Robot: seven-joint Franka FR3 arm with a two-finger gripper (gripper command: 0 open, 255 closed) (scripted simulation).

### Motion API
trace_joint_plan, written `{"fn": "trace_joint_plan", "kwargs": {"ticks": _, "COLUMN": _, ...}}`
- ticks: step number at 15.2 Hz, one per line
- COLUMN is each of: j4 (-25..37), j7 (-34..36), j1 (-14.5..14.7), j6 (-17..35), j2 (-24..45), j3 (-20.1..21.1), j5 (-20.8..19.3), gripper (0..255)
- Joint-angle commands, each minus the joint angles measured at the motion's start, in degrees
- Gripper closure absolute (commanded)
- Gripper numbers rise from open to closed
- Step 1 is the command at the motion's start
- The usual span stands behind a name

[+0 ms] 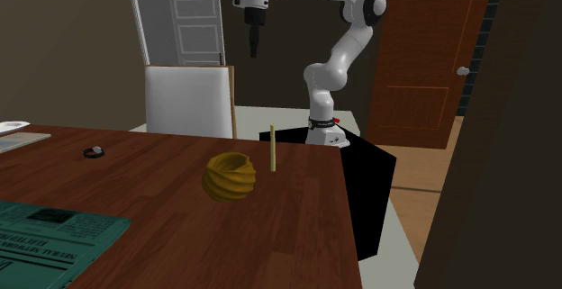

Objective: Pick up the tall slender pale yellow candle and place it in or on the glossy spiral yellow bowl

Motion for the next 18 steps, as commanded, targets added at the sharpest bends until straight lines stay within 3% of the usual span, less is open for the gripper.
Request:
{"fn": "trace_joint_plan", "kwargs": {"ticks": 1, "j4": -1.2, "j7": 3.4, "j1": 1.0, "j6": 1.7, "j2": 0.4, "j3": 2.9, "j5": 1.9, "gripper": 0}}
{"fn": "trace_joint_plan", "kwargs": {"ticks": 11, "j4": -4.4, "j7": 17.3, "j1": 4.7, "j6": 12.1, "j2": 6.9, "j3": 15.4, "j5": 8.7, "gripper": 0}}
{"fn": "trace_joint_plan", "kwargs": {"ticks": 18, "j4": -2.1, "j7": 27.7, "j1": 5.4, "j6": 20.0, "j2": 16.3, "j3": 24.9, "j5": 10.4, "gripper": 0}}
